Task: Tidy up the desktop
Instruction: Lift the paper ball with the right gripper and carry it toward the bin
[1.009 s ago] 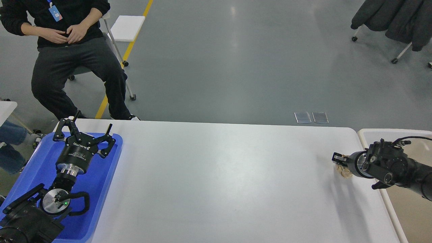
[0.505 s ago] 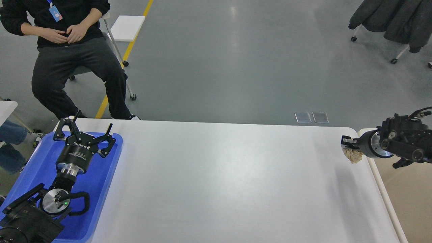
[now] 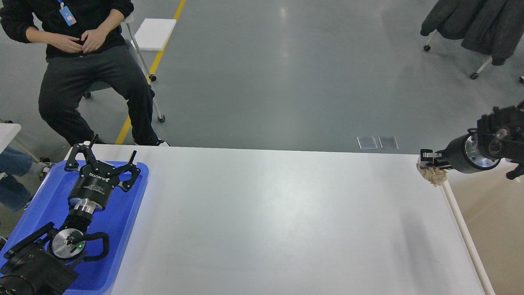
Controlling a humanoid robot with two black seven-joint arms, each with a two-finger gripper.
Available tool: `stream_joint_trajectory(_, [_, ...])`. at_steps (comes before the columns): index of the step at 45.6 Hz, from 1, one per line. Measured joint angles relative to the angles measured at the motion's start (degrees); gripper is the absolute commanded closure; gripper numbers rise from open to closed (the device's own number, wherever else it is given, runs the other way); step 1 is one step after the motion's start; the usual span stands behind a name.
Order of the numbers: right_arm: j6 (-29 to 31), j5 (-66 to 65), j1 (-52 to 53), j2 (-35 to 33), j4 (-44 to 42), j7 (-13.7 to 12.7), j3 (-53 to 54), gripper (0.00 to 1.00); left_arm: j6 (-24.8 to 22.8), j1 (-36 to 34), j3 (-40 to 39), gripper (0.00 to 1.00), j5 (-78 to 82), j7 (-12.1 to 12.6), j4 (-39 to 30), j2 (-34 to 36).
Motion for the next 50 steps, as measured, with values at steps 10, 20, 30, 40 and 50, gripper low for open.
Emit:
stream_joint_trajectory(10, [4.59, -0.12, 9.66, -3.01, 7.15, 0.02, -3.32, 1.0, 0.0, -0.02, 0.05, 0.01, 0.0, 0.02, 0.0, 0.0])
stream_joint_trajectory(20, [11.54, -0.18, 19.73, -4.51, 11.83, 0.05, -6.11, 1.0, 0.0, -0.02, 0.07, 0.01, 0.0, 0.07, 0.0, 0.0])
stream_joint_trajectory(30, [19.27, -0.15, 27.85, -4.76, 13.76, 0.04, -6.93, 1.0, 0.0, -0.02, 0.07, 0.01, 0.0, 0.1, 0.0, 0.0])
stream_joint_trajectory(40, [24.15, -0.09, 34.08, -4.89, 14.51, 0.02, -7.21, 1.0, 0.0, -0.02, 0.08, 0.01, 0.0, 0.11, 0.0, 0.0])
stream_joint_trajectory(50, [25.81, -0.09, 37.17, -5.22, 14.71, 0.01, -7.3, 1.0, 0.0, -0.02, 0.08, 0.01, 0.0, 0.11, 0.0, 0.0])
